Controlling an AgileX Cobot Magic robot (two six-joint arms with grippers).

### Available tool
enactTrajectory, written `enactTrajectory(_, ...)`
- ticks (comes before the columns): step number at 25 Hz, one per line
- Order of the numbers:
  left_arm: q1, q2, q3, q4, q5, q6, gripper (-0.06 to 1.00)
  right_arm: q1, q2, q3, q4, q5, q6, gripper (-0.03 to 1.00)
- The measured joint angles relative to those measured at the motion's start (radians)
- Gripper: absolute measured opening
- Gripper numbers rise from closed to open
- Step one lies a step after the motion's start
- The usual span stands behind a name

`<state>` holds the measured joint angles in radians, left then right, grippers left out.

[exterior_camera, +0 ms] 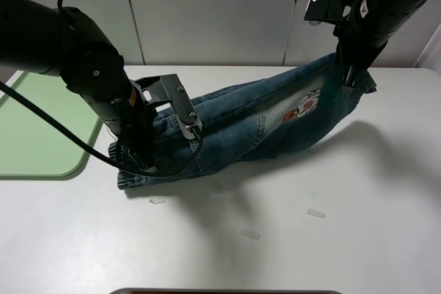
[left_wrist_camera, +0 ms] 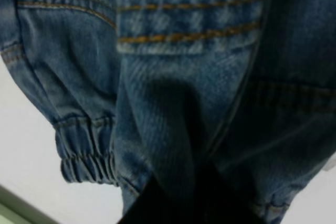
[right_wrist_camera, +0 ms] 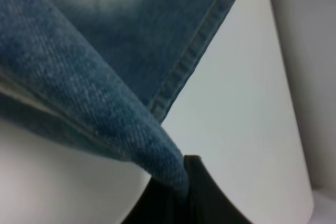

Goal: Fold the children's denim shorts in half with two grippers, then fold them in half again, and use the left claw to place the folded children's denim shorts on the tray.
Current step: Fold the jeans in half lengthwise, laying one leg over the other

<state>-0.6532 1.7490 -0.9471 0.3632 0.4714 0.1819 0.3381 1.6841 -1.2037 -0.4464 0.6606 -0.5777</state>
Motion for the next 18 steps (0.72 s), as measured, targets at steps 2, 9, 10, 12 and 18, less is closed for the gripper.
enactTrajectory(2,0.000,0.006,0.000,0.013,-0.016,-0.021,0.02,-0.001,0.031,-0.031,0.011,-0.011,-0.003,-0.03)
enactTrajectory(9,0.000,0.010,0.000,0.210,-0.070,-0.251,0.02,-0.005,0.095,-0.074,0.019,-0.045,-0.023,-0.03)
enactTrajectory(10,0.002,0.010,0.000,0.250,-0.070,-0.299,0.02,-0.006,0.098,-0.074,0.019,-0.052,-0.025,-0.03)
enactTrajectory(12,0.013,0.010,0.000,0.311,-0.071,-0.385,0.02,-0.010,0.101,-0.074,0.019,-0.074,-0.025,-0.03)
enactTrajectory(18,0.082,0.010,0.000,0.385,-0.091,-0.513,0.02,-0.010,0.111,-0.074,0.026,-0.140,-0.026,-0.03)
